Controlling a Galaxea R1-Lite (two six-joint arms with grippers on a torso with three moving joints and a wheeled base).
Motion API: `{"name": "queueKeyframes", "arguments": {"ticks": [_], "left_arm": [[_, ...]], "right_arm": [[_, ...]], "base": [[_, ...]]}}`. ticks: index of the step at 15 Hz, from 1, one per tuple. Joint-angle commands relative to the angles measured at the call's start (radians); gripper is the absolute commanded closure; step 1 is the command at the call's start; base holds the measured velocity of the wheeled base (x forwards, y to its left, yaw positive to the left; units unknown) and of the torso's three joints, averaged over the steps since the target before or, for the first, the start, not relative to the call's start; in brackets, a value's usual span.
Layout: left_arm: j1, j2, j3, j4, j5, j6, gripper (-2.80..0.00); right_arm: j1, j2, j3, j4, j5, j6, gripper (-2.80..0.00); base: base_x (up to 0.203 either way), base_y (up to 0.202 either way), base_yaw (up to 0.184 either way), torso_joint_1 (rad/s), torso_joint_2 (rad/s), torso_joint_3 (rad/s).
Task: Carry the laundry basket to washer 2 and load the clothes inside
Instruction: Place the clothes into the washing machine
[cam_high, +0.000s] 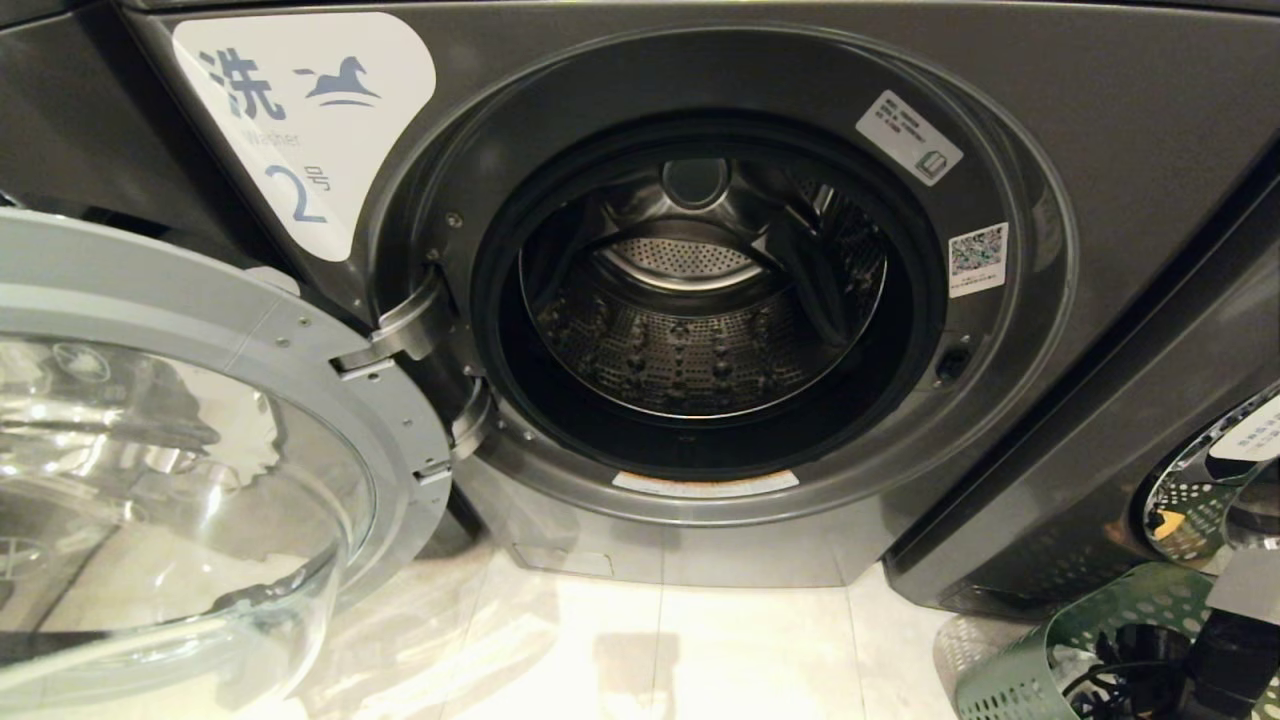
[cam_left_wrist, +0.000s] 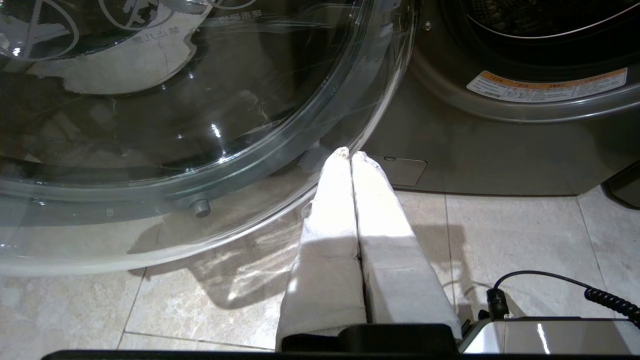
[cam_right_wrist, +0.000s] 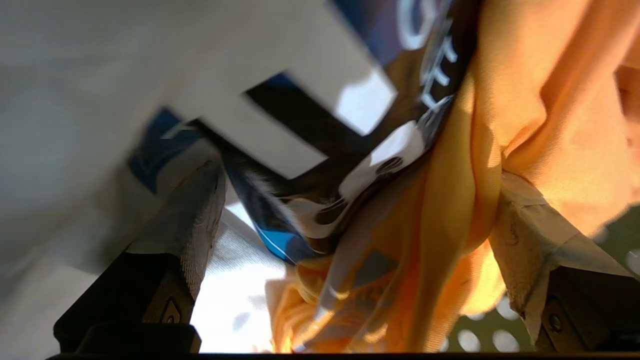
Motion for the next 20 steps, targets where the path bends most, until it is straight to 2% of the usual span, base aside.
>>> {"name": "queueKeyframes", "arguments": {"ticks": [1, 5, 10, 14, 16, 19, 20], "left_arm": [[0.000, -0.001, 0.000, 0.000, 0.000, -0.001, 0.00], [0.000, 0.000, 0.000, 0.000, 0.000, 0.000, 0.00], [0.000, -0.002, 0.000, 0.000, 0.000, 0.000, 0.00], [0.000, -0.001, 0.000, 0.000, 0.000, 0.000, 0.00], [0.000, -0.001, 0.000, 0.000, 0.000, 0.000, 0.00], [0.000, -0.002, 0.000, 0.000, 0.000, 0.000, 0.00], [0.000, 0.000, 0.000, 0.000, 0.000, 0.000, 0.00]], "right_arm": [[0.009, 0.048, -0.006, -0.026, 0.002, -0.001, -2.80], [-0.029, 0.045, 0.004, -0.025, -0.041, -0.005, -2.80], [-0.084, 0.035, 0.002, -0.015, -0.041, -0.005, -2.80], [-0.092, 0.072, -0.002, -0.017, -0.031, 0.007, -2.80], [-0.090, 0.102, -0.010, -0.021, 0.035, 0.026, -2.80], [-0.071, 0.103, -0.040, -0.016, 0.132, 0.109, -2.80], [-0.070, 0.104, -0.058, -0.010, 0.142, 0.111, -2.80]], "base": [[0.000, 0.000, 0.000, 0.000, 0.00, 0.000], [0.000, 0.000, 0.000, 0.000, 0.00, 0.000], [0.000, 0.000, 0.000, 0.000, 0.00, 0.000], [0.000, 0.000, 0.000, 0.000, 0.00, 0.000], [0.000, 0.000, 0.000, 0.000, 0.00, 0.000], [0.000, 0.000, 0.000, 0.000, 0.00, 0.000], [0.000, 0.000, 0.000, 0.000, 0.00, 0.000]]}}
